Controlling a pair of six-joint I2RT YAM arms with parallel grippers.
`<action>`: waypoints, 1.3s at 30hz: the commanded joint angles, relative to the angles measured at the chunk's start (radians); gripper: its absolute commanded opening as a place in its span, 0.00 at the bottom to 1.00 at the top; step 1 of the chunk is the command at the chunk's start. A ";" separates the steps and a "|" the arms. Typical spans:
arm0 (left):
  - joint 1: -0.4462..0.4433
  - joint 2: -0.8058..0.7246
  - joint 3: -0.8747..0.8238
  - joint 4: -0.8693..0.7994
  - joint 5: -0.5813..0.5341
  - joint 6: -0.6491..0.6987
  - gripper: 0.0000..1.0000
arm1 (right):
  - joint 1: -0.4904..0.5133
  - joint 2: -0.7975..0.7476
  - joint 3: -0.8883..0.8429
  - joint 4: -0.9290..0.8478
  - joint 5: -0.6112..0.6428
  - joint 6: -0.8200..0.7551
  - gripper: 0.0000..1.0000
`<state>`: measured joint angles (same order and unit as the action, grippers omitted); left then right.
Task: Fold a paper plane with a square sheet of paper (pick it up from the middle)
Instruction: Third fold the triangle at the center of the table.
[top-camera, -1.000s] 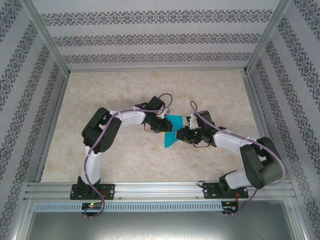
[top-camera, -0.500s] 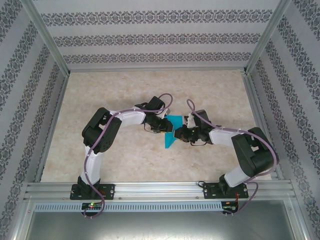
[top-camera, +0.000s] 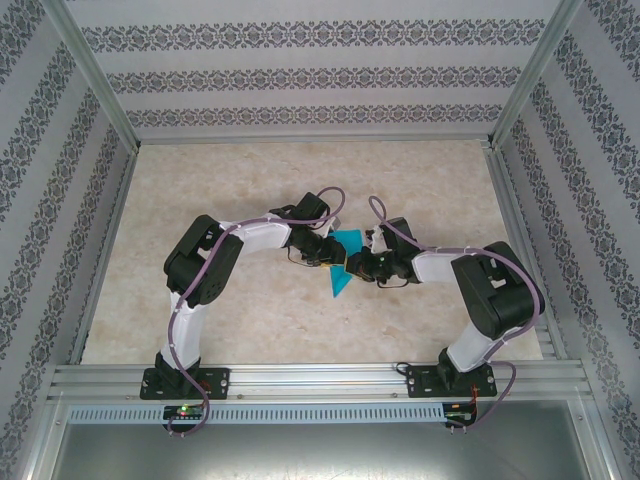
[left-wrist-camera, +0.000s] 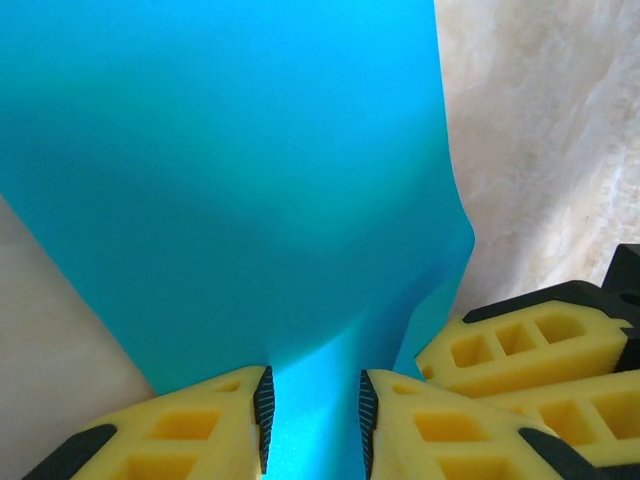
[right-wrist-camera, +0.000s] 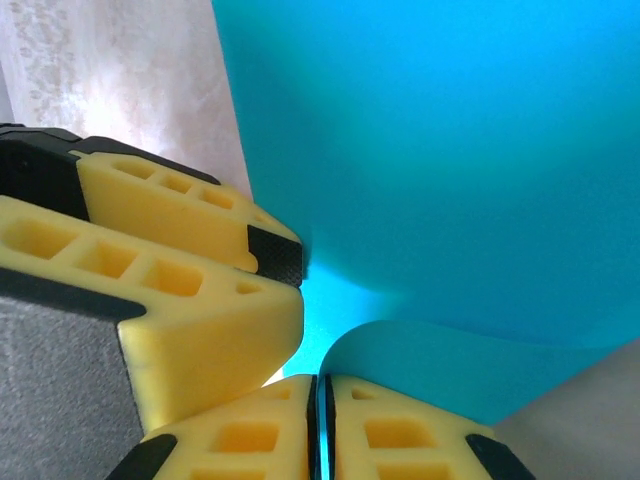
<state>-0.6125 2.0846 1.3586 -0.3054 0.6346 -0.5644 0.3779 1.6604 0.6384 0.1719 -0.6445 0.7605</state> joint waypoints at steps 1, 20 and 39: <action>0.009 -0.027 0.010 -0.028 0.036 -0.002 0.34 | 0.019 0.020 0.036 -0.015 0.019 -0.014 0.14; 0.070 0.015 0.138 -0.068 0.096 0.018 0.38 | 0.040 0.065 0.091 -0.081 0.042 -0.053 0.16; 0.083 0.134 0.202 -0.160 0.039 0.084 0.29 | 0.051 0.050 0.101 -0.081 0.063 -0.034 0.17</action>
<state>-0.5407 2.1971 1.5379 -0.4236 0.6918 -0.5186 0.4164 1.7180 0.7212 0.0975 -0.6060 0.7307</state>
